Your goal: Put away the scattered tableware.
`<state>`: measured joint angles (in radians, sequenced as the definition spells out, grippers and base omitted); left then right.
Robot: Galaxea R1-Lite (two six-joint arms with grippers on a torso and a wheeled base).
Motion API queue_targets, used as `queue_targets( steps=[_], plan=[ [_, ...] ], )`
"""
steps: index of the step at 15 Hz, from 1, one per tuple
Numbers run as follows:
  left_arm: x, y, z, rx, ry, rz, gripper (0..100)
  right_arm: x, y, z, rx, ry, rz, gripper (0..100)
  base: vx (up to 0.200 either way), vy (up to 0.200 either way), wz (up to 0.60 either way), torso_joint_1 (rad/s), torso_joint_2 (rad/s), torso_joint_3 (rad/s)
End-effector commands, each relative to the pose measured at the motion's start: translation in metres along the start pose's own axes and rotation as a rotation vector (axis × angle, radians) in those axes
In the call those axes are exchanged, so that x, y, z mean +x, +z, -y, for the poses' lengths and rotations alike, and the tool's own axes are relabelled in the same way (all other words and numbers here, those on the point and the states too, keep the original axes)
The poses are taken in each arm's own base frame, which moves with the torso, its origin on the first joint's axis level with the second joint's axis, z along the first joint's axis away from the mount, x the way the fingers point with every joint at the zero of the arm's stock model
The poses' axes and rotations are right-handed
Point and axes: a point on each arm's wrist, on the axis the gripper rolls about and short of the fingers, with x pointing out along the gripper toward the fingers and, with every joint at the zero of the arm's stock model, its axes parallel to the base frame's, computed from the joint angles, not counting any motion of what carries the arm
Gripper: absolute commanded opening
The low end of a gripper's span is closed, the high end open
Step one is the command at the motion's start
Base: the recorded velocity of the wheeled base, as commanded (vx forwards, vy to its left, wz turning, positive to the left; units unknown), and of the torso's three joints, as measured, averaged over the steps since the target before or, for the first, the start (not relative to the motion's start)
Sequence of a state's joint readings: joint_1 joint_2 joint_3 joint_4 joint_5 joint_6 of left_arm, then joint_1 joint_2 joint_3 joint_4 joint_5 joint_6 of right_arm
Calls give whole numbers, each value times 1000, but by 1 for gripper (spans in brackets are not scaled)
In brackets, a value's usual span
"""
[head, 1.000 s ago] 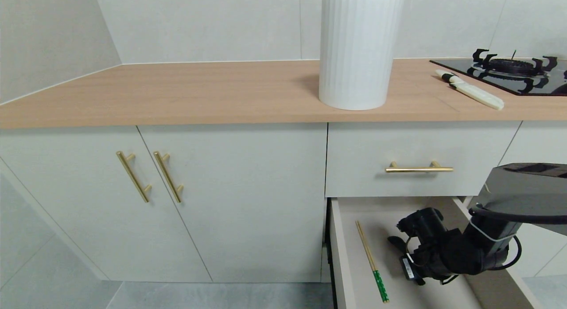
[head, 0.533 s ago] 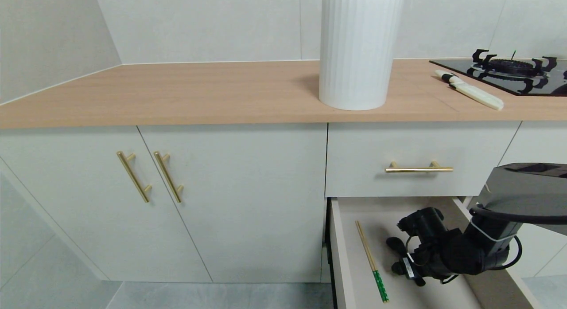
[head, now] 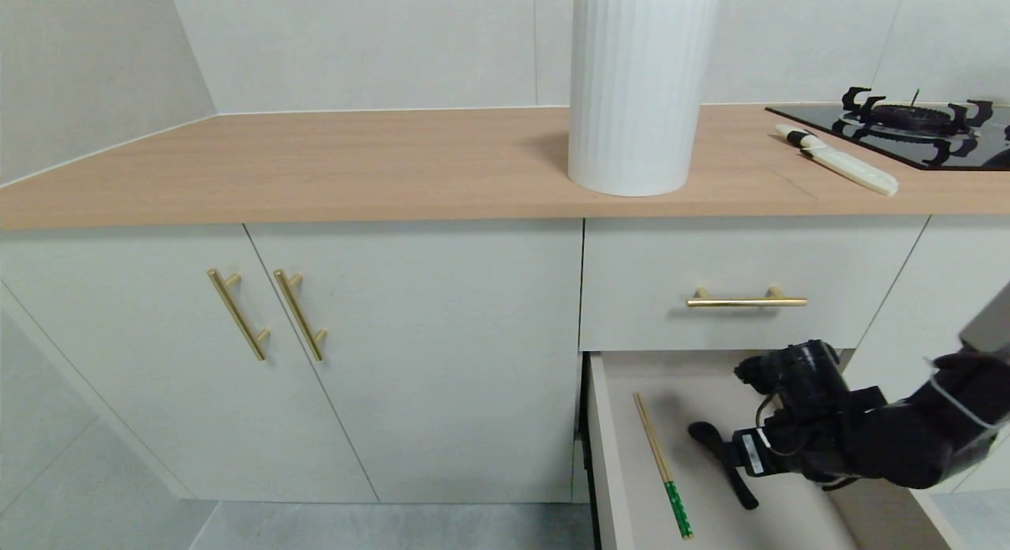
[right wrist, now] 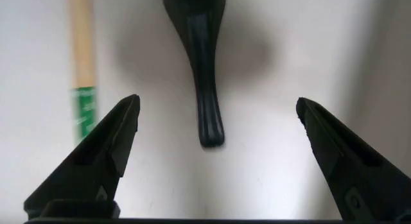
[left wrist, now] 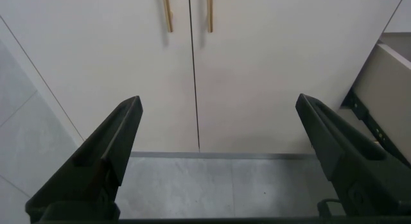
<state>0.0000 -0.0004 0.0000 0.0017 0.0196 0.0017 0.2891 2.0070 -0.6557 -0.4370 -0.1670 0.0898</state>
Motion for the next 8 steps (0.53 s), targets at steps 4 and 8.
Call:
queue_targets(
  steps=[4,8],
  plan=[
    [0,0,0,0,0,0,100,-119,-19,18,17,49,195,100,0,0,0,0,0,0],
    [0,0,0,12,0,0,100,-139,-24,15,-12,66,227,100,0,0,0,0,0,0]
  ],
)
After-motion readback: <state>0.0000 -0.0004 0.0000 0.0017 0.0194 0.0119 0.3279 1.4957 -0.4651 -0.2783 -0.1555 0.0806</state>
